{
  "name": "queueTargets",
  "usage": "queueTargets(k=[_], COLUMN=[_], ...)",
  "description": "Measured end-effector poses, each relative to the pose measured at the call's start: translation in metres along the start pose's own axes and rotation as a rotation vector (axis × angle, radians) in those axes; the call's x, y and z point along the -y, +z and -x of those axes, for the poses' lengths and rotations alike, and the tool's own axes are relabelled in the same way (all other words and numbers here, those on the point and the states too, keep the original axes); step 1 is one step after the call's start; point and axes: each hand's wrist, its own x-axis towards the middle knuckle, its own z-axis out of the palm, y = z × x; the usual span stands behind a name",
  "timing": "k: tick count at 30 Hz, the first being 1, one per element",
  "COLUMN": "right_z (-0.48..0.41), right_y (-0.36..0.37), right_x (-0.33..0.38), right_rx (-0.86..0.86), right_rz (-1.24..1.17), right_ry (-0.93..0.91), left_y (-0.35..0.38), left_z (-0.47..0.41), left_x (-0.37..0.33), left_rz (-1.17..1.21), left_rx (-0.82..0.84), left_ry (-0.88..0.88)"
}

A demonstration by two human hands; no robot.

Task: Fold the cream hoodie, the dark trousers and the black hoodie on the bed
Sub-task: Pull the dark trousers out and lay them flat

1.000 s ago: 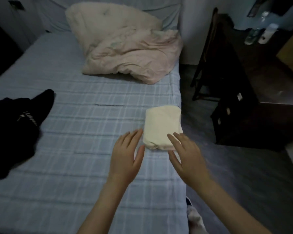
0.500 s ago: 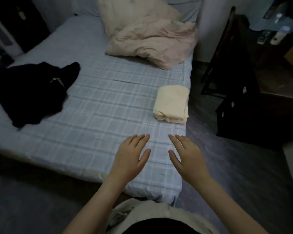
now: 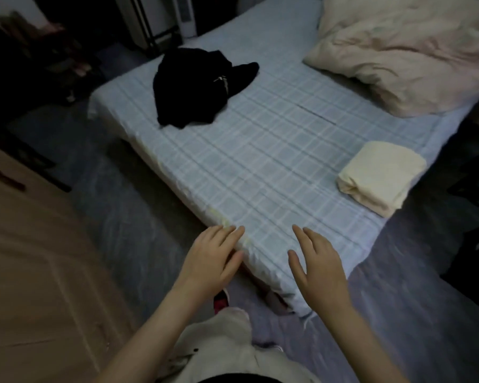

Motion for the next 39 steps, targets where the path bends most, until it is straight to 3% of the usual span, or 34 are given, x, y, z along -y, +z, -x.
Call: queueTargets(k=[9,17,23,33,39], right_z=[-0.068,-0.188,-0.285,-0.428,-0.554], right_y=[0.058,0.156,0.181,0.255,0.293], right_x=[0.074,0.197,0.282,0.298,0.328], right_rx=[0.043,0.124,0.081,0.042,0.078], right_rz=[0.089,0.059,0.008,0.046,-0.023], right_ry=[-0.248,-0.297,-0.296,-0.209,-0.201], left_y=[-0.031,-0.091,-0.154,-0.142,-0.187], left_z=[0.019,0.004,-0.033,-0.124,-0.236], left_x=[0.091,0.255,0.361,0.493,0.574], left_rz=[-0.053,-0.055,-0.027,0.086,0.021], left_rx=[-0.118,-0.164,-0.226,-0.123,-0.122], left_ry=[-0.166,-0.321,-0.357,-0.426,-0.382])
